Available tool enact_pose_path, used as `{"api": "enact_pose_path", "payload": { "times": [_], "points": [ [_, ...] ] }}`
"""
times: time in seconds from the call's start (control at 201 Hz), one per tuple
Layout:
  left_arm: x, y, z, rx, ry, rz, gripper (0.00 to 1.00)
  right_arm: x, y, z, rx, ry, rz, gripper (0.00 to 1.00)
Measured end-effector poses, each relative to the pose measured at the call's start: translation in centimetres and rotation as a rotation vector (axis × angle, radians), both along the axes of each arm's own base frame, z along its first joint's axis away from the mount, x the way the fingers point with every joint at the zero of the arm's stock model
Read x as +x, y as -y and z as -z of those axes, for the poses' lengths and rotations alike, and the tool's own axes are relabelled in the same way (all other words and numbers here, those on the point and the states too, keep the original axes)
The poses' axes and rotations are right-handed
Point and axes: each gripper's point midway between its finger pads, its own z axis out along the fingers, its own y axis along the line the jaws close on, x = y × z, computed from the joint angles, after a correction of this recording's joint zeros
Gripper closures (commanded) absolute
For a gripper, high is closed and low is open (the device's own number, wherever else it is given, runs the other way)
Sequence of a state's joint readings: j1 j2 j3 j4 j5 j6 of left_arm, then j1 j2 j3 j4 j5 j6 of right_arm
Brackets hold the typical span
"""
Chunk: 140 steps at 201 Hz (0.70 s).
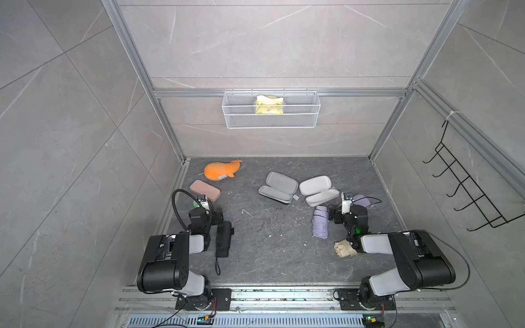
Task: Put umbrellas into zippered umbrella sleeves
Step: Pick up the umbrella from the center of the board.
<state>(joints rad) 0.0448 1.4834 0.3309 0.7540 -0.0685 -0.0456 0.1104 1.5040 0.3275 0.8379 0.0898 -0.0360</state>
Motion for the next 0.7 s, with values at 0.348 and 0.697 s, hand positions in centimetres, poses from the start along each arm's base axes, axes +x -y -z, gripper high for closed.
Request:
{"api": "enact_pose_path", "payload": {
  "times": [0.348, 0.697],
  "points": [
    [0.36, -0.07, -0.23, 0.01, 0.014, 0.004, 0.0, 0.43, -0.08, -0.63, 0.018, 0.027, 0.005, 0.0],
    [0.41, -0.08, -0.32, 0.012, 0.017, 0.004, 0.0, 0.46, -0.08, -0.66, 0.02, 0.028, 0.006, 0.0]
  ]
}}
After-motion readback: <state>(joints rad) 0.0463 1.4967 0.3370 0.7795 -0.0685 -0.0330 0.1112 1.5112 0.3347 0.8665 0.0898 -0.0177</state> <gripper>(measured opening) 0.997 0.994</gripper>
